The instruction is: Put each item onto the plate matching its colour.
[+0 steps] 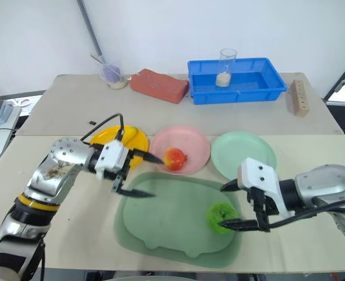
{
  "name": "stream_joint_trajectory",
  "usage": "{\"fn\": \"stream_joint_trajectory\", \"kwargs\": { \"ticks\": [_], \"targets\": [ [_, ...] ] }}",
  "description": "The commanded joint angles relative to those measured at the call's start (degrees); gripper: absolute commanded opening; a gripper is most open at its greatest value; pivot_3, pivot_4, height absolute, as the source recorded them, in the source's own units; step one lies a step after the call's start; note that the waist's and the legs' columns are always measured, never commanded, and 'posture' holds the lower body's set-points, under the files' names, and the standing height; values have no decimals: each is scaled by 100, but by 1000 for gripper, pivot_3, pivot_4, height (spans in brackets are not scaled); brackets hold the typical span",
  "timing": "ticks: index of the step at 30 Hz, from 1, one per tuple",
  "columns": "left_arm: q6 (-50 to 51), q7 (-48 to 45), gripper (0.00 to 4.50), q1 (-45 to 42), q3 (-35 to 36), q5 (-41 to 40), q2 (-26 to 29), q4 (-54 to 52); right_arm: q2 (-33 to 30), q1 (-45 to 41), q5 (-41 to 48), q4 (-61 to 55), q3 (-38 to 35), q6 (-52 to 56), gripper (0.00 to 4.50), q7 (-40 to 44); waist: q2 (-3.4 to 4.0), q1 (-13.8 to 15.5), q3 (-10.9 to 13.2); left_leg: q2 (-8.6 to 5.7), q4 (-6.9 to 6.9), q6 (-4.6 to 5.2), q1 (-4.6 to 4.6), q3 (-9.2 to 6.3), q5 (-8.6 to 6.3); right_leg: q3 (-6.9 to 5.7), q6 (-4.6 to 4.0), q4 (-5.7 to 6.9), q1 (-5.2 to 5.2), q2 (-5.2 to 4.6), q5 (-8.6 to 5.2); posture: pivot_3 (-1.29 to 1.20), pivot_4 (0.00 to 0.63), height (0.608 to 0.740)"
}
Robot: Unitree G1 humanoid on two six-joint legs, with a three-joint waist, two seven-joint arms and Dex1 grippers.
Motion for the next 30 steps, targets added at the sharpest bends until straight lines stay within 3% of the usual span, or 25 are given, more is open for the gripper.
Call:
{"fn": "stream_joint_trajectory", "kwargs": {
  "ticks": [1,10,19,25,30],
  "targets": [
    [-64,-29,4451,83,-34,-241,-30,-569,-27,119,-356,-120,-9,-419,4500,19,-1,28,1,-1,3,0,-4,0,0,-1,0,-2,1,-2,0,0,150,740],
    [-16,109,4451,190,-82,-344,-156,-1021,-165,335,-1456,57,633,-1185,4500,131,-2,12,3,-2,9,0,-8,0,-1,1,1,-6,0,-2,-1,0,150,740],
    [59,137,4451,310,-139,-381,-122,-1169,359,-184,-1987,316,1265,-1307,4500,-320,-3,12,4,-2,11,0,-9,0,-1,2,-1,-6,1,-2,0,0,150,740],
    [50,109,4500,321,-145,-370,-82,-1177,346,-153,-1970,386,1186,-1376,2841,-189,-2,19,4,-2,13,1,-5,0,-1,1,0,-6,5,-2,0,0,150,740],
    [157,193,4500,290,-104,-403,-79,-1190,383,-231,-1624,377,957,-1127,2682,-129,-3,18,4,-2,13,1,-6,0,-1,1,-2,-6,5,-2,1,0,150,740]
  ]
}}
